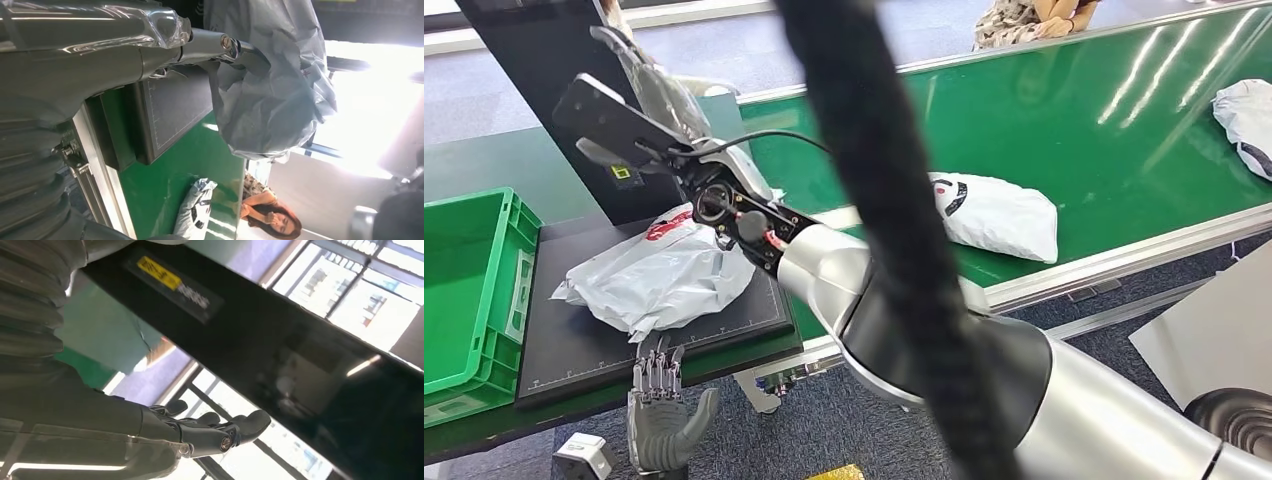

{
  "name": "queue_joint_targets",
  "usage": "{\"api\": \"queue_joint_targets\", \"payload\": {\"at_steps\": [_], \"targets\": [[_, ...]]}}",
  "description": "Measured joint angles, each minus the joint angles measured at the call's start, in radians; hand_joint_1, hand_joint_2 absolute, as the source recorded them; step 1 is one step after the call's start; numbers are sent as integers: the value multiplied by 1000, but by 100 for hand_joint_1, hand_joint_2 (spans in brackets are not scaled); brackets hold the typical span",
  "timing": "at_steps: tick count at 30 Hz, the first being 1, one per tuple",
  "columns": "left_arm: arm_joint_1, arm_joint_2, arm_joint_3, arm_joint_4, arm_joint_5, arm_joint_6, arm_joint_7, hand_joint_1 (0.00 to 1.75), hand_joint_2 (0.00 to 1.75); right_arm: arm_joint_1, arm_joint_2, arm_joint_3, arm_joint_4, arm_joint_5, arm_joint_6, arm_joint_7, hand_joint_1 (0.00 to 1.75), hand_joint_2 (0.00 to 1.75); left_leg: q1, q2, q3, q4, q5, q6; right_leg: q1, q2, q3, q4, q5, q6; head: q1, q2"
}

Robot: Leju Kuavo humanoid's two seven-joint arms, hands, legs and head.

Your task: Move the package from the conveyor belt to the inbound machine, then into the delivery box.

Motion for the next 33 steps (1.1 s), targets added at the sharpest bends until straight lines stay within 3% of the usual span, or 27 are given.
{"api": "queue_joint_targets", "payload": {"at_steps": [9,16,24,29,33], "targets": [[21,-3,15,-26,0,-1,0,0,175,-27,-99,-114,-82,87,-13,1,0,175,0,-1,0,0,0,0,0,-1,0,0,0,0,0,0],[22,-3,16,-26,-11,1,0,0,175,55,-220,-252,-239,220,4,5,0,175,0,-2,0,0,0,0,0,-2,1,0,0,0,0,0],[36,-4,42,-53,-66,24,0,0,175,354,-387,-453,-458,346,75,-84,0,175,0,-7,-1,0,-1,1,0,-5,2,-1,-1,1,0,0],[47,-4,54,-76,-75,37,0,0,175,518,-446,-527,-550,366,88,-107,0,175,0,-6,0,0,-1,0,0,-5,1,-1,-1,1,0,0],[66,-2,56,-102,-82,60,0,0,175,811,-481,-603,-723,388,59,-182,0,175,2,-19,2,0,-4,0,3,-18,8,-1,-9,1,0,0]]}}
